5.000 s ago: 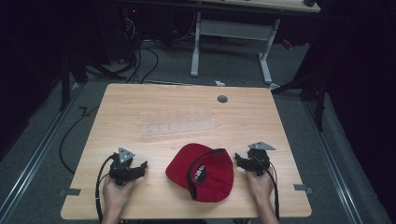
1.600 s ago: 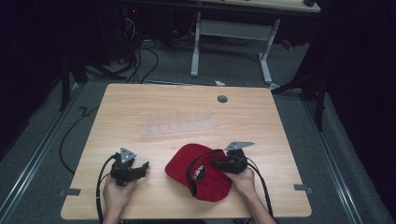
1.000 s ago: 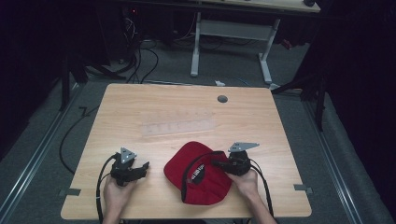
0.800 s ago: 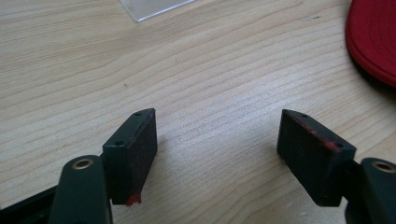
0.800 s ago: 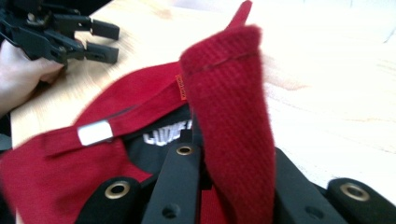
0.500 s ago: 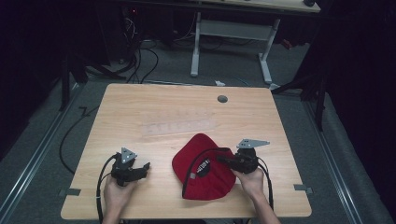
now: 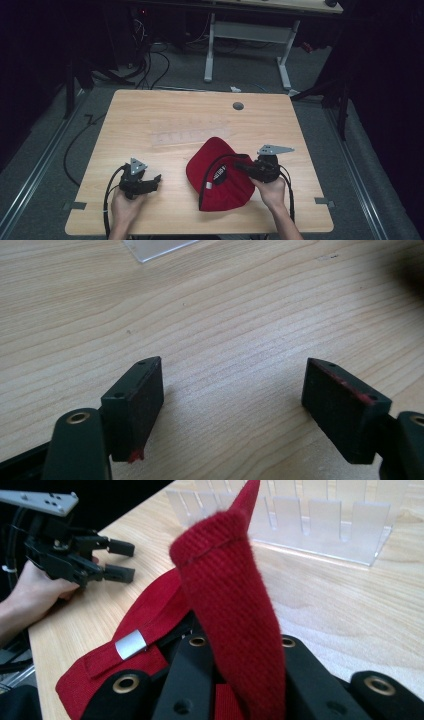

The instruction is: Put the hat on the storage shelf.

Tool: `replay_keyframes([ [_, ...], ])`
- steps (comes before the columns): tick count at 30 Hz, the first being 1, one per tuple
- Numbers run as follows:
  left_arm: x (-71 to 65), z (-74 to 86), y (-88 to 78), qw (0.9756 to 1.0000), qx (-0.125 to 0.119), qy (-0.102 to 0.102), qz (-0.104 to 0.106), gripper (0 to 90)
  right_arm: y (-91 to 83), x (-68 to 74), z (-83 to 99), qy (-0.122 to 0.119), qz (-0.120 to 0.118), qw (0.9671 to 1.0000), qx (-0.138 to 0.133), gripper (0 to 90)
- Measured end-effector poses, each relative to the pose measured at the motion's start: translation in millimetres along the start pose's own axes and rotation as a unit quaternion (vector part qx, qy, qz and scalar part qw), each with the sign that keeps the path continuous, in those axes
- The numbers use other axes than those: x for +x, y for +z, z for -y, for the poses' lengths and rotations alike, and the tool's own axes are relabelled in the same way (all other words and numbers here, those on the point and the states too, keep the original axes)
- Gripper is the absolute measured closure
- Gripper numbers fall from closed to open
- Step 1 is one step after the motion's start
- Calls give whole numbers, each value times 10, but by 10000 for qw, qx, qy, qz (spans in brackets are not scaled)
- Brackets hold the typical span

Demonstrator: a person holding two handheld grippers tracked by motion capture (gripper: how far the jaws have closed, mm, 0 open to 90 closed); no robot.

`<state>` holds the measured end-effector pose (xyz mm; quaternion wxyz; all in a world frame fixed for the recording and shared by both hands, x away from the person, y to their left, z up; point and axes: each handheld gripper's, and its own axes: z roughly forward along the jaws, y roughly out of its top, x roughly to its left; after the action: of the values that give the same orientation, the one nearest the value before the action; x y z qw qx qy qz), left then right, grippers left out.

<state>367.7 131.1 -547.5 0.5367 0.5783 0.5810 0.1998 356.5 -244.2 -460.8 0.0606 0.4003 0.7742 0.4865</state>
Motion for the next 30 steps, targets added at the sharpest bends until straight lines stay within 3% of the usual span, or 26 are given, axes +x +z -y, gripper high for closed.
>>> replay_keyframes([
  [10,-74,12,1,9997,155,96,168,261,-34,58,-126,30,2,9999,-131,862],
  [13,-184,29,-11,9990,192,130,381,262,-36,68,-147,46,-24,9999,-163,862],
  [16,-349,75,-14,9972,319,357,581,255,-23,90,-180,54,-36,9998,-189,862],
  [17,-349,75,-14,9972,319,357,581,255,-23,90,-180,54,-36,9998,-189,862],
  [18,-438,85,-19,9961,337,389,720,255,-11,105,-196,71,-39,9998,-204,862],
  [22,-600,98,-14,9940,333,342,985,255,7,126,-223,92,-67,9996,-251,861],
  [26,-701,118,7,9924,371,341,1124,252,13,143,-251,93,-71,9995,-279,861],
  [30,-845,133,33,9900,372,214,1341,243,23,161,-287,128,-80,9993,-339,861],
])
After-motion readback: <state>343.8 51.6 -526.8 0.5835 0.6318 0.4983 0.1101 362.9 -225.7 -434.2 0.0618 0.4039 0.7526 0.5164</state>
